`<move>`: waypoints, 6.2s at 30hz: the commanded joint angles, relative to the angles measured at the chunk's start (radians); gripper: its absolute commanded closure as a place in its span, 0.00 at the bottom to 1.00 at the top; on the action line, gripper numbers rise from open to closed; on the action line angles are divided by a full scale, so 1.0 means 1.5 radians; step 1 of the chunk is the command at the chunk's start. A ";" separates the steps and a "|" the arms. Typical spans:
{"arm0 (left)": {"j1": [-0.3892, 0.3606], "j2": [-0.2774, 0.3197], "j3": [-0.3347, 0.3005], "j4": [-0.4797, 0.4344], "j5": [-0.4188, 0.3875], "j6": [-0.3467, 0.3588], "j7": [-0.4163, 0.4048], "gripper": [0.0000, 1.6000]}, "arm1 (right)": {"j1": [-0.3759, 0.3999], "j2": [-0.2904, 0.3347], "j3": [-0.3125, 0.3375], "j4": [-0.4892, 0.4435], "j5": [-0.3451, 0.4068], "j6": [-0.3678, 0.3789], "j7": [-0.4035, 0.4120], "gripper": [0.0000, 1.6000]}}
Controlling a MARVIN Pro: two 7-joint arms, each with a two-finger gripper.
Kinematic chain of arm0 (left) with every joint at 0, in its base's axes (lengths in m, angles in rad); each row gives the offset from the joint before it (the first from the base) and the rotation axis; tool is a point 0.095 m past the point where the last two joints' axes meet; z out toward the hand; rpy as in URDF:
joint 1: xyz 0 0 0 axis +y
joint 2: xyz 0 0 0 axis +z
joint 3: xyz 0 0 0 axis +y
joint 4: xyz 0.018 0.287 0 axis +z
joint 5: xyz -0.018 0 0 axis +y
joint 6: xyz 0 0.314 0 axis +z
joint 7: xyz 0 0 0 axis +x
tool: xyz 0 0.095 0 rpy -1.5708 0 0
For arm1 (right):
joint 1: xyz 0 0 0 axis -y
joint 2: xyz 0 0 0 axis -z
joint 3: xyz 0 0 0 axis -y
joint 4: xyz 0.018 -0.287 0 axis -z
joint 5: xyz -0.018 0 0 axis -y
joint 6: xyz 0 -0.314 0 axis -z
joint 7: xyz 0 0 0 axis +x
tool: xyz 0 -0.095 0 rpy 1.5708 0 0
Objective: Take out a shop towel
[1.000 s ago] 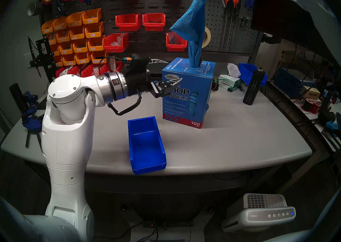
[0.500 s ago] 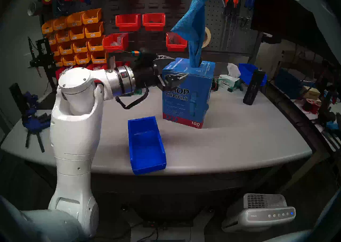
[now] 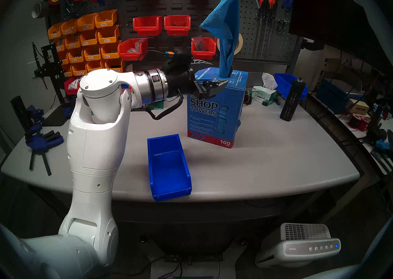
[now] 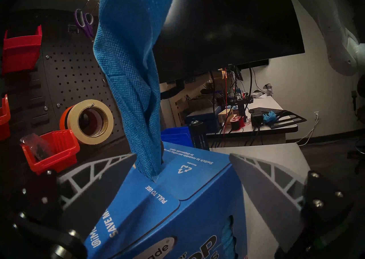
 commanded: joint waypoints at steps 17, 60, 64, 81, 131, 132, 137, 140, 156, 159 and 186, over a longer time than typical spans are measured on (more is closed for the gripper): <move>-0.063 -0.013 0.026 0.041 0.013 -0.009 0.026 0.00 | 0.060 -0.016 0.036 0.004 -0.004 0.035 0.016 1.00; -0.133 -0.086 0.034 0.146 0.030 0.055 0.100 0.00 | 0.076 -0.029 0.032 0.005 -0.014 0.058 0.028 1.00; -0.144 -0.083 0.024 0.147 0.020 0.073 0.092 0.00 | 0.075 -0.031 0.030 0.005 -0.014 0.059 0.028 1.00; -0.140 -0.081 0.003 0.124 0.001 0.103 0.065 0.00 | 0.077 -0.047 0.024 0.010 -0.020 0.060 0.025 1.00; -0.101 -0.095 0.023 0.109 0.005 0.079 0.094 1.00 | 0.078 -0.074 0.034 0.023 -0.020 0.048 -0.003 1.00; -0.099 -0.095 0.023 0.108 0.006 0.079 0.095 1.00 | 0.076 -0.078 0.039 0.025 -0.019 0.041 -0.015 1.00; -0.092 -0.093 0.024 0.106 0.006 0.078 0.095 1.00 | 0.083 -0.085 0.048 0.038 -0.015 0.040 -0.022 1.00; -0.090 -0.092 0.024 0.105 0.006 0.076 0.093 1.00 | 0.089 -0.079 0.054 0.045 -0.016 0.042 -0.026 1.00; -0.082 -0.096 0.032 0.100 0.008 0.068 0.091 1.00 | 0.095 -0.134 0.044 0.082 -0.025 0.040 -0.024 1.00; -0.078 -0.096 0.034 0.098 0.008 0.067 0.091 1.00 | 0.098 -0.139 0.044 0.091 -0.027 0.038 -0.023 1.00; -0.063 -0.098 0.047 0.100 0.002 0.057 0.100 1.00 | 0.129 -0.184 0.036 0.199 -0.056 0.038 -0.012 1.00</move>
